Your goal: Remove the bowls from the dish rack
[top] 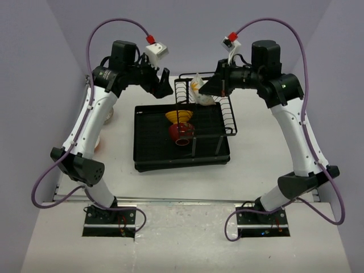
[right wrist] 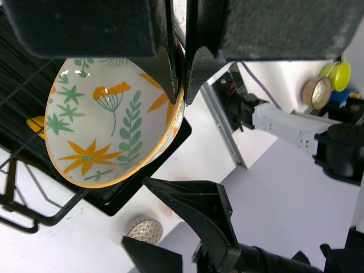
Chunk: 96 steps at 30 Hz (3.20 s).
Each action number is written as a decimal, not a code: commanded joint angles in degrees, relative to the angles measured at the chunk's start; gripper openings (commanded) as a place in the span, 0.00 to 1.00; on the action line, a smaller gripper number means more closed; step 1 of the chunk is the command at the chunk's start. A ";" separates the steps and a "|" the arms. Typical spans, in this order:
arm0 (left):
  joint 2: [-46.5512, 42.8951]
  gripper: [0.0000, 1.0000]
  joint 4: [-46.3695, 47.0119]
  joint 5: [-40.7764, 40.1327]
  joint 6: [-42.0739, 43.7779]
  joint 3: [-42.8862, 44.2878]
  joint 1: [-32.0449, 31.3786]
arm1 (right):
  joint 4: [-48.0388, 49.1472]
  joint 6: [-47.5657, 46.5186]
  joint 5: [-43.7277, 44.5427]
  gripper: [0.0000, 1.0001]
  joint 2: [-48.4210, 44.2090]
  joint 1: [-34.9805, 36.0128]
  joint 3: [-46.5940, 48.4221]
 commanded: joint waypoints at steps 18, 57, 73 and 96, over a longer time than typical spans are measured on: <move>-11.82 0.87 8.41 -26.46 7.26 -14.94 4.16 | -7.44 10.03 54.10 0.00 -19.94 -3.89 -7.96; 0.14 0.86 -3.63 -18.40 6.38 -12.66 9.09 | -1.83 9.34 68.11 0.00 17.40 -31.05 -30.82; 10.69 0.85 -3.46 -2.66 14.28 -6.50 9.52 | -0.78 8.46 65.30 0.46 17.50 -30.97 -34.69; -13.84 0.76 21.15 12.01 37.31 -42.10 9.53 | -7.62 10.30 53.53 0.61 -4.90 -30.79 -29.86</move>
